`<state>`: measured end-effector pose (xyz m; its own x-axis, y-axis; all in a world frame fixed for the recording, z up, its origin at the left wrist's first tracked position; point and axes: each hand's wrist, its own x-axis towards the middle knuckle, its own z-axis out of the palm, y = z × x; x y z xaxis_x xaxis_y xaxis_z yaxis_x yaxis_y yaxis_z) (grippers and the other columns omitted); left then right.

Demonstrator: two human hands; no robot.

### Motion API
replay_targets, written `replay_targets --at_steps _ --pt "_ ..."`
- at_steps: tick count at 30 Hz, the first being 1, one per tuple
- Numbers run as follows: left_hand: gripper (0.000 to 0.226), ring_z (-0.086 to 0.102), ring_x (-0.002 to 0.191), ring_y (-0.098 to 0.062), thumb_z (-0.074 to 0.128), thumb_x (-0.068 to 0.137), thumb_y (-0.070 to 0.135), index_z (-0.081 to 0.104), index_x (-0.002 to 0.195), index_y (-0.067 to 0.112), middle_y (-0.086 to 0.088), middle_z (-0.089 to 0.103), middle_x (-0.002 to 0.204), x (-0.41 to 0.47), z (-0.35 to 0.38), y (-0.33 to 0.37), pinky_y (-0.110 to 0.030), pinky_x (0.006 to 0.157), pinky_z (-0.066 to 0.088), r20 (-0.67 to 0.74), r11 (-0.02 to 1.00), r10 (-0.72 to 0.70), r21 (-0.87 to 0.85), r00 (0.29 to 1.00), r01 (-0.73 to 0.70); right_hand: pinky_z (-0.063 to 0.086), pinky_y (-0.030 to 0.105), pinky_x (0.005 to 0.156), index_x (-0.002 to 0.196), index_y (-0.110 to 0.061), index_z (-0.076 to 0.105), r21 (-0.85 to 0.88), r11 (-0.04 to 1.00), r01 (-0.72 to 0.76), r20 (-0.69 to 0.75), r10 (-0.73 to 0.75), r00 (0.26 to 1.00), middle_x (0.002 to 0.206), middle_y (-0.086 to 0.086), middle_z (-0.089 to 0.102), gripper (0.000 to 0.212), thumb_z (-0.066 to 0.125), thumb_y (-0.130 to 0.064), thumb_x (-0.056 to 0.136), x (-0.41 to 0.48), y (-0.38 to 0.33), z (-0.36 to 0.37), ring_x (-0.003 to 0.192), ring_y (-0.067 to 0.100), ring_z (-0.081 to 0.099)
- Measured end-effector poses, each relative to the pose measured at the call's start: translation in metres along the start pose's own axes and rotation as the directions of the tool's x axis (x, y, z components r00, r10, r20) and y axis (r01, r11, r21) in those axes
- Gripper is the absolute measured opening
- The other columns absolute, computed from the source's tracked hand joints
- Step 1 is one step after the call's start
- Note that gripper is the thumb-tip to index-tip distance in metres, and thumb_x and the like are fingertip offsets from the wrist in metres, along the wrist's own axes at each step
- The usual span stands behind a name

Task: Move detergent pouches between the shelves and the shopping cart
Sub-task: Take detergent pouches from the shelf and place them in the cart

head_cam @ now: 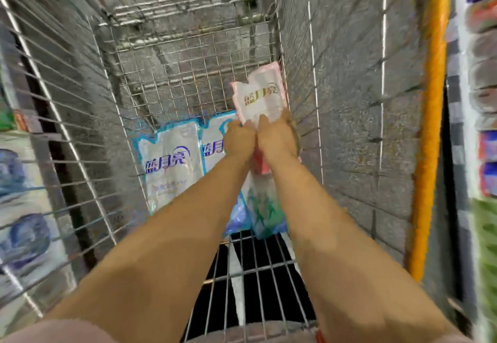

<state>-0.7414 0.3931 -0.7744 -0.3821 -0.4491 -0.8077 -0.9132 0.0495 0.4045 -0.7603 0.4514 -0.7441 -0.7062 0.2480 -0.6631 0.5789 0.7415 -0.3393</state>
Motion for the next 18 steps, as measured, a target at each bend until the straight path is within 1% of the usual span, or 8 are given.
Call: replay_targets --at_steps 2,4,5,7,11,14,16,18 --pt "0.041 0.056 0.113 -0.035 0.044 0.097 0.031 0.056 0.119 -0.001 -0.023 0.058 0.120 0.006 0.000 0.003 -0.038 0.092 0.046 0.048 0.999 -0.038 -0.033 0.998 0.040 0.043 0.040 0.099 0.132 -0.011 0.045 -0.018 1.000 -0.009 0.004 0.009 1.000 0.128 0.016 0.057 0.049 0.044 -0.040 0.092 0.006 -0.003 -0.003 0.116 0.032 0.055" --pt "0.030 0.062 0.098 -0.030 0.057 0.088 0.023 0.062 0.109 0.002 -0.018 0.065 0.105 0.004 0.000 0.007 -0.036 0.080 0.051 0.096 0.975 -0.029 -0.216 0.995 0.049 0.044 0.040 0.096 0.125 -0.010 0.053 -0.029 1.000 -0.008 0.005 0.008 1.000 0.124 0.015 0.060 0.045 0.044 -0.039 0.091 0.007 -0.008 -0.007 0.113 0.031 0.057" --pt "0.021 0.062 0.087 -0.025 0.063 0.080 0.019 0.065 0.099 0.008 -0.012 0.066 0.093 0.002 0.000 0.009 -0.034 0.074 0.050 0.086 0.946 -0.010 -0.321 0.996 0.037 0.045 0.039 0.096 0.123 -0.010 0.054 -0.028 1.000 -0.014 0.016 0.015 1.000 0.124 0.014 0.061 0.044 0.044 -0.038 0.091 0.006 -0.010 -0.010 0.112 0.031 0.058" --pt "0.003 0.057 0.073 -0.021 0.059 0.072 0.015 0.057 0.075 0.017 -0.004 0.062 0.076 -0.006 -0.001 0.016 -0.034 0.073 0.049 0.017 0.914 0.025 -0.406 1.000 -0.016 0.045 0.037 0.093 0.122 -0.008 0.055 0.026 0.999 -0.038 0.067 0.036 0.997 0.124 0.016 0.060 0.042 0.045 -0.035 0.091 0.001 -0.012 -0.016 0.112 0.032 0.057" --pt "0.023 0.051 0.068 -0.020 0.047 0.085 0.005 0.045 0.066 0.018 0.001 0.054 0.068 -0.040 -0.026 0.038 -0.026 0.061 0.043 -0.127 0.903 0.108 -0.401 0.986 -0.151 0.049 0.037 0.085 0.113 -0.010 0.061 0.277 0.958 -0.071 0.157 0.028 0.987 0.113 0.015 0.065 0.034 0.047 -0.032 0.092 -0.019 -0.019 -0.030 0.100 0.032 0.061" --pt "0.021 0.050 0.072 -0.020 0.044 0.087 0.010 0.046 0.069 0.020 -0.002 0.054 0.071 -0.068 -0.062 0.053 -0.038 0.067 0.047 -0.186 0.891 0.249 -0.339 0.950 -0.300 0.049 0.031 0.075 0.101 -0.020 0.063 0.545 0.833 -0.092 0.207 -0.027 0.978 0.100 0.006 0.067 0.022 0.055 -0.036 0.088 -0.047 -0.037 -0.042 0.087 0.023 0.062" --pt "0.016 0.049 0.073 -0.020 0.045 0.088 0.014 0.046 0.073 0.021 0.000 0.052 0.072 -0.090 -0.093 0.065 -0.037 0.069 0.044 -0.236 0.873 0.346 -0.273 0.908 -0.404 0.050 0.037 0.082 0.099 -0.021 0.059 0.643 0.763 -0.059 0.230 -0.119 0.966 0.098 0.004 0.064 0.034 0.059 -0.048 0.078 -0.067 -0.056 -0.050 0.088 0.021 0.061" --pt "0.020 0.047 0.065 -0.017 0.045 0.090 0.012 0.043 0.071 0.019 0.003 0.047 0.067 -0.122 -0.129 0.078 -0.029 0.062 0.039 -0.304 0.811 0.442 -0.266 0.844 -0.521 0.051 0.045 0.086 0.100 -0.019 0.057 0.744 0.666 -0.052 0.247 -0.202 0.948 0.101 0.009 0.066 0.057 0.063 -0.060 0.061 -0.090 -0.082 -0.061 0.090 0.024 0.063"
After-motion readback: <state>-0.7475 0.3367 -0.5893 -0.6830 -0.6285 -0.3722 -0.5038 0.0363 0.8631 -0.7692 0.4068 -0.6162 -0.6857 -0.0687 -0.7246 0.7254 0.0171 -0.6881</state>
